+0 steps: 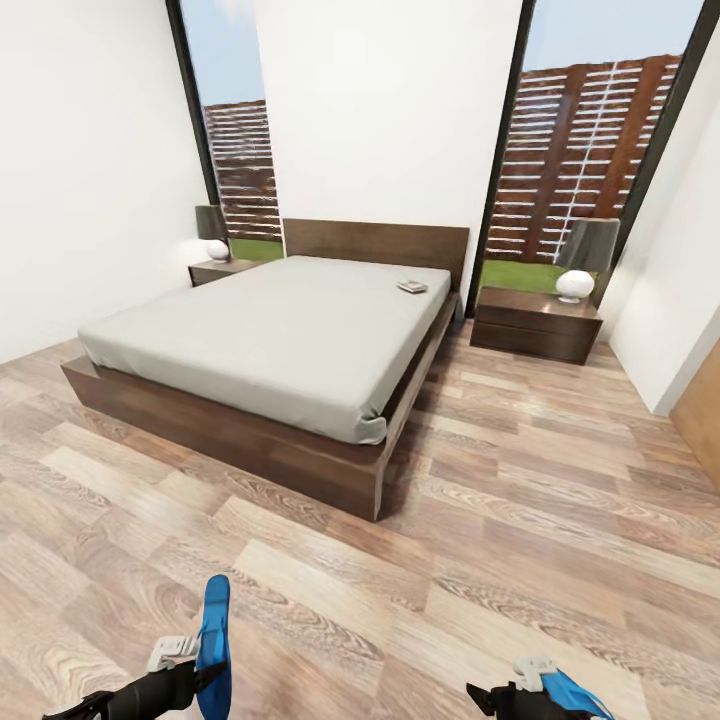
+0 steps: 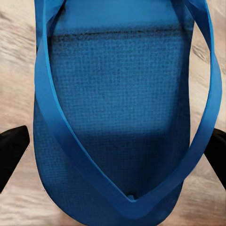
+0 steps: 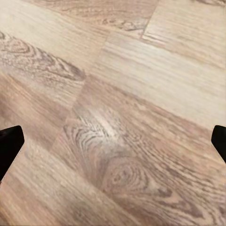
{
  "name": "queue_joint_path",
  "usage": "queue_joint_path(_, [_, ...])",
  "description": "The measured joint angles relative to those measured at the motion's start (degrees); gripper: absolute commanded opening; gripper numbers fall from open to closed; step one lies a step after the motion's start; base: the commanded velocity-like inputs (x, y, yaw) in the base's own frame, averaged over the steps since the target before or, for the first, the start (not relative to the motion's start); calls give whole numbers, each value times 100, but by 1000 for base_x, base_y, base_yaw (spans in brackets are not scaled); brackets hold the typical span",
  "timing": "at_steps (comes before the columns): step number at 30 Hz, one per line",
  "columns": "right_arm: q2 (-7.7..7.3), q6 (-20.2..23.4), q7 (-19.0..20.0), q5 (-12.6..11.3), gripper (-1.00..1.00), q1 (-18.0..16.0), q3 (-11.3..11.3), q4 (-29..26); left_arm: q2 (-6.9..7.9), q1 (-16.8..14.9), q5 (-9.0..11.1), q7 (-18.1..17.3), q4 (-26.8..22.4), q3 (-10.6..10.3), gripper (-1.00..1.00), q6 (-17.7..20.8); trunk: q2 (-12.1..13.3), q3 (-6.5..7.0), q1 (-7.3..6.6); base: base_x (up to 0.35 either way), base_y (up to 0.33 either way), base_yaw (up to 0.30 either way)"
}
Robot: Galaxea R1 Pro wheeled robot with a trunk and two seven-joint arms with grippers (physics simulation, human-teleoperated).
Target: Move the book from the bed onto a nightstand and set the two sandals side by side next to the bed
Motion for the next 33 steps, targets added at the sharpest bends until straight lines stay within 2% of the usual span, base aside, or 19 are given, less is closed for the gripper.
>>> queue_joint_path(15, [2, 7, -8, 7, 100, -1, 0, 0, 0, 0, -2, -1, 0, 1, -100, 1, 0, 0, 1, 311, 0, 0])
queue_joint_path(21, [2, 8, -10, 8, 100, 0, 0, -1, -1, -1, -1, 1, 1, 3, -100, 1, 0, 0, 3, 63, 0, -68])
queue_joint_path(33, [1, 13, -3, 8, 100, 2, -6, -2, -1, -2, -3, -4, 2, 3, -100, 1, 0, 0, 3, 4, 0, -259])
